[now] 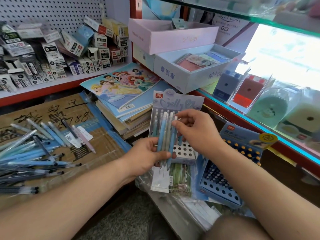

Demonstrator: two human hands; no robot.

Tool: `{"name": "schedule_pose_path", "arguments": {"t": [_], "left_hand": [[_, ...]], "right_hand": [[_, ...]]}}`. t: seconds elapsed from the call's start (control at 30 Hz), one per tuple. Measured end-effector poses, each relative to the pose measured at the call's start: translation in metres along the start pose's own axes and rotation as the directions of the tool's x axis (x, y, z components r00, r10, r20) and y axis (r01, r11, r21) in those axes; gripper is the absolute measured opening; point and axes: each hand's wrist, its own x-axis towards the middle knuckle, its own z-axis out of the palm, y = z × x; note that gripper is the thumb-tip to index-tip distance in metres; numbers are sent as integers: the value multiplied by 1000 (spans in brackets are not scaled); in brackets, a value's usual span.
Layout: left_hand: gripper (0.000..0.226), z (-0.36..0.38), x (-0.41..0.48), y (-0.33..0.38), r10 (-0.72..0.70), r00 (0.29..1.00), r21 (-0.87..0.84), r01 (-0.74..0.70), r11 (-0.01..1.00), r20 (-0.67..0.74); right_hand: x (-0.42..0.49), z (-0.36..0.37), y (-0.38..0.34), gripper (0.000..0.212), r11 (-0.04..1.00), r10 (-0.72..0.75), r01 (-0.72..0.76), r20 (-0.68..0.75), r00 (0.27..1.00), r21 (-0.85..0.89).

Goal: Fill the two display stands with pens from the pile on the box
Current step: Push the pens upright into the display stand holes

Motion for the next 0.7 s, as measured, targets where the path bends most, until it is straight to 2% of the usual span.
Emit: {"name": "schedule_pose_path", "arguments": {"t": [0.07, 0.13, 0.23, 0.37, 0.7], "left_hand": [[26, 0, 1, -1, -1, 999, 22, 2, 1000, -53], [28, -3, 2, -2, -15, 991, 67, 24, 997, -130], [30, -7, 1, -3, -46, 986, 101, 63, 993, -157], [28, -8, -2, -1, -61, 986, 89, 76, 993, -154], [28, -7, -5, -1, -67, 987, 109, 83, 991, -143]], "right_hand": [[0, -3, 1, 11, 1000, 3, -2, -32, 999, 29], [0, -10, 2, 10, 1000, -18, 19, -130, 991, 8], [1, -22, 2, 12, 983, -79, 37, -233, 969, -178], [3, -24, 10, 11, 952, -62, -5, -209, 976, -306], [9, -18, 19, 12, 949, -13, -50, -197, 980, -310]]}}
